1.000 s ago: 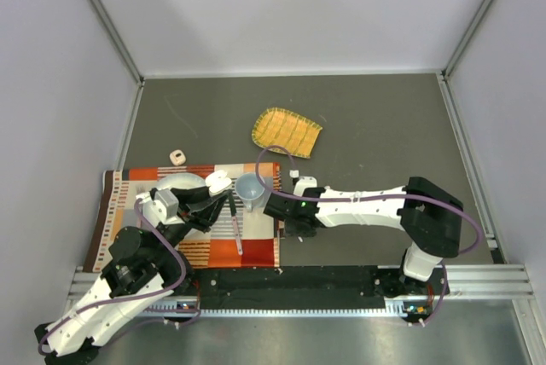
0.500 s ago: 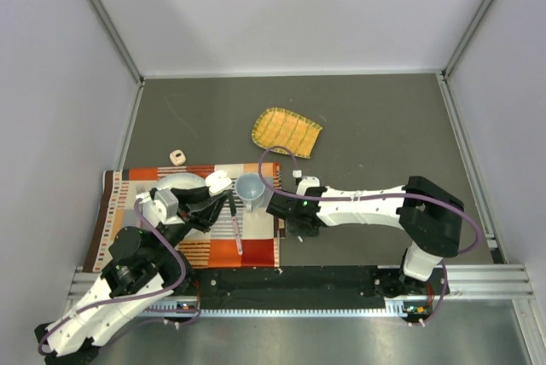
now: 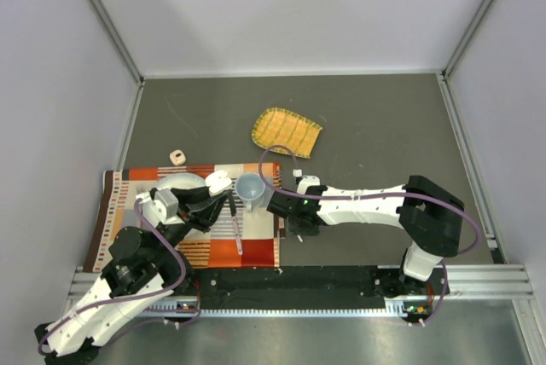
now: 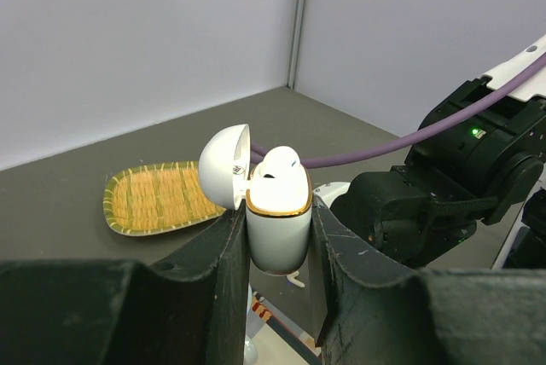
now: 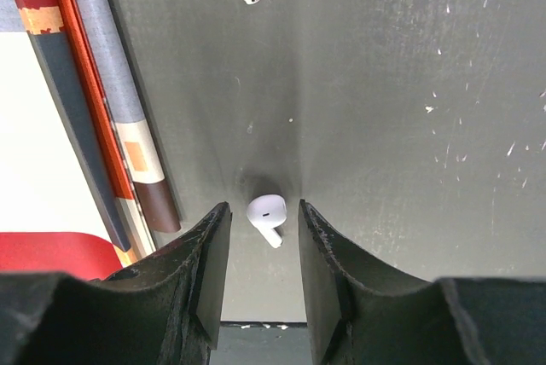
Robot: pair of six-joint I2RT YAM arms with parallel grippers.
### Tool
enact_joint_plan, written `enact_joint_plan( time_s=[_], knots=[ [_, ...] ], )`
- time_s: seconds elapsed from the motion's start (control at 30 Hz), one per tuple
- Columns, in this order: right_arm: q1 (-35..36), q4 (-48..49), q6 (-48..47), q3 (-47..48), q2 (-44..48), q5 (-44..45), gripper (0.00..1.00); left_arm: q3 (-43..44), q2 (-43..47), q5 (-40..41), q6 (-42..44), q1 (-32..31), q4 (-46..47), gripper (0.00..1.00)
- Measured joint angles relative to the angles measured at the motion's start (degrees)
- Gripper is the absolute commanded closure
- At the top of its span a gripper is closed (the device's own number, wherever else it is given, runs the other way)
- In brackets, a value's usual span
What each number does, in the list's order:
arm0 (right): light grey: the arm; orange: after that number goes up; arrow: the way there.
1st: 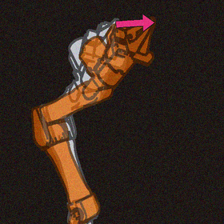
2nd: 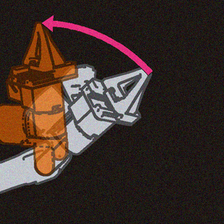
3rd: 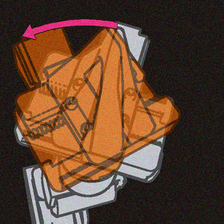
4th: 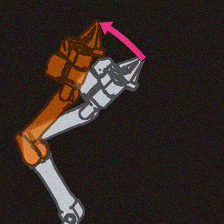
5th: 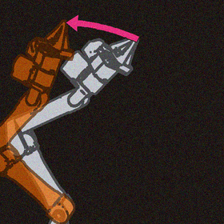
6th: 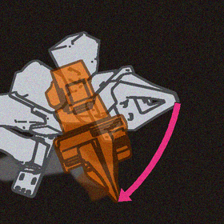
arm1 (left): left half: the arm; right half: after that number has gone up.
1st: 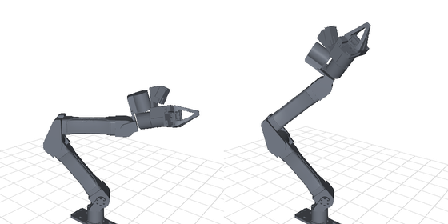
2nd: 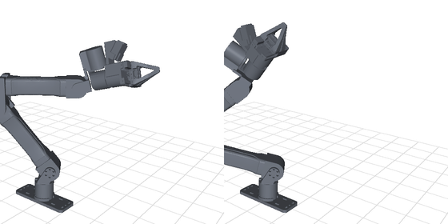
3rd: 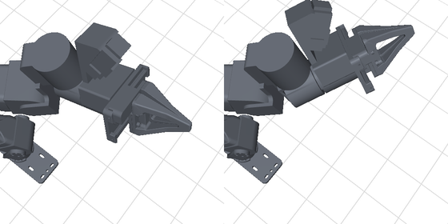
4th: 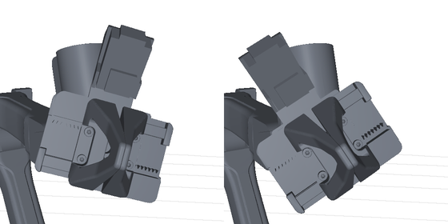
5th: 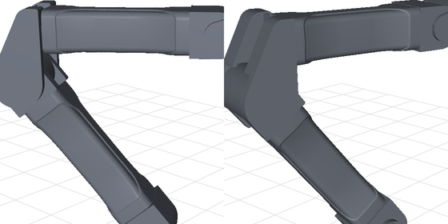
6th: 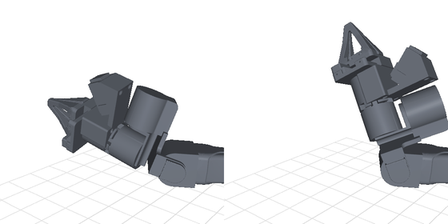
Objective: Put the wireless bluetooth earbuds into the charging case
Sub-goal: Pick up the left earbud from the center of the board.
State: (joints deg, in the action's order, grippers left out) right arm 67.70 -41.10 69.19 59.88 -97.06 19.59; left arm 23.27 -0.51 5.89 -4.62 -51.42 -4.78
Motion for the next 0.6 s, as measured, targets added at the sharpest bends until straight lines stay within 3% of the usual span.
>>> enact_joint_plan(
  time_s=[0.6],
  knots=[
    [-0.02, 1.88, -0.17, -1.07, -0.66, -0.83, 0.66, 0.00, 0.00, 0.00, -0.22, 0.00, 0.00, 1.00]
  ],
)
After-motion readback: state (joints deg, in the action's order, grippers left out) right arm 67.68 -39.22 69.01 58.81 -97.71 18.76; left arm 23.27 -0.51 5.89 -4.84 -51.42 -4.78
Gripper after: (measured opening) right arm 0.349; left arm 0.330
